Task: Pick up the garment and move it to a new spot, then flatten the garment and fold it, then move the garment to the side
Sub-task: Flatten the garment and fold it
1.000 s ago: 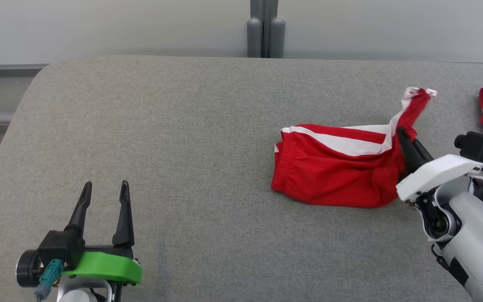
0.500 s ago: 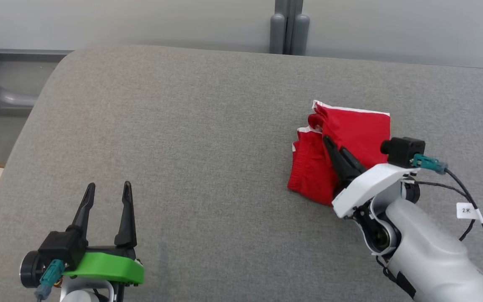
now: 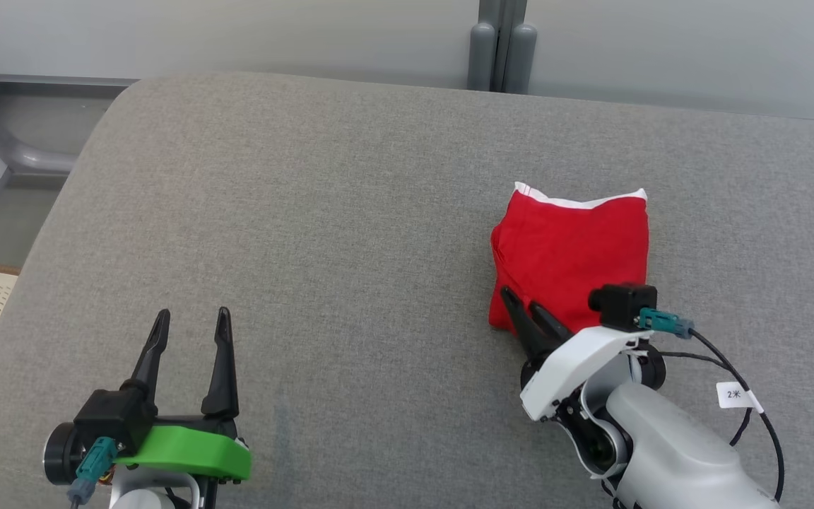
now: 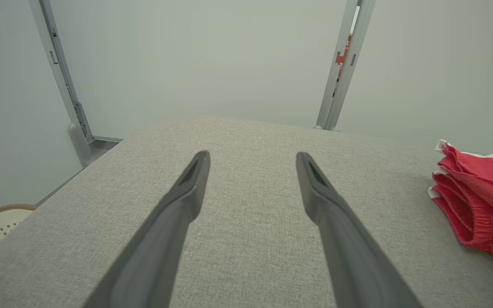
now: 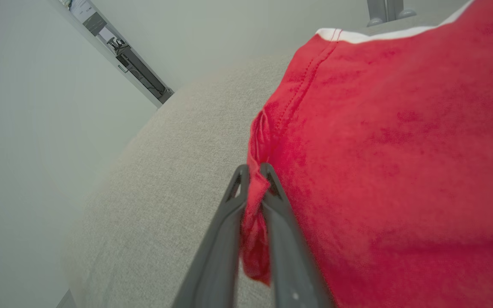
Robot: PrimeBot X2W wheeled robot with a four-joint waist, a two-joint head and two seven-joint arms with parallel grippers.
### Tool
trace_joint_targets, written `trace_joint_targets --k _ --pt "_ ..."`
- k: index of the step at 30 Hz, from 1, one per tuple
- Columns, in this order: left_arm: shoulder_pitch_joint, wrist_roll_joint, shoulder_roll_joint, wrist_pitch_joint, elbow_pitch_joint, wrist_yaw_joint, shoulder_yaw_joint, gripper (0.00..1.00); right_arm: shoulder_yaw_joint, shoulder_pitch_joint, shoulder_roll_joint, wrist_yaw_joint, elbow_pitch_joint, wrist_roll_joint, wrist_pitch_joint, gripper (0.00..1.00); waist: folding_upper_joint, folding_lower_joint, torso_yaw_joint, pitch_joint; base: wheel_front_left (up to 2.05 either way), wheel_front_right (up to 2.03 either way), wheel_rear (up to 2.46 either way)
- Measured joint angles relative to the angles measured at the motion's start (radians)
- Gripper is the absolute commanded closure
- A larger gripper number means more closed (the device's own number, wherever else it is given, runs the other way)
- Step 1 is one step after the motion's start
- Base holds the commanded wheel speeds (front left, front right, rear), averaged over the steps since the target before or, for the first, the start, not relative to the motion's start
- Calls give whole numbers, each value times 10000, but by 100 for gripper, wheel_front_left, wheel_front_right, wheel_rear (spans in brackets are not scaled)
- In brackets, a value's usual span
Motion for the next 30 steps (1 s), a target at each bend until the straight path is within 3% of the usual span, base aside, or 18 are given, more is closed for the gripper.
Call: trace_joint_targets --k 7,11,12,14,15,23,30 --pt "0 8 0 0 31 29 27 0 -1457 358 -520 2 -1116 -754 -50 0 0 0 -148 -63 0 0 0" --pt "0 10 0 0 25 29 35 0 -2493 697 -963 2 -1471 -2063 -50 0 0 0 -179 -54 0 0 0" --pt "-1 12 0 0 25 29 29 0 -2832 798 -986 0 -1492 -2219 -50 18 0 0 -176 -45 0 0 0" --pt "-2 17 0 0 21 27 12 0 -3300 943 -978 0 -1494 -2481 -50 88 0 0 -161 -24 0 0 0" --pt "-4 21 0 0 25 27 -2 0 -3461 956 -986 2 -1471 -2692 -50 100 0 0 -150 -8 0 0 0" --pt "-113 25 0 0 79 -12 -240 0 -4303 583 -842 2 -986 -4025 -50 100 0 0 48 156 0 0 0" --pt "-377 -10 0 0 121 -19 -546 0 -4869 -245 -681 2 508 -5005 -50 100 0 0 365 433 0 0 0"
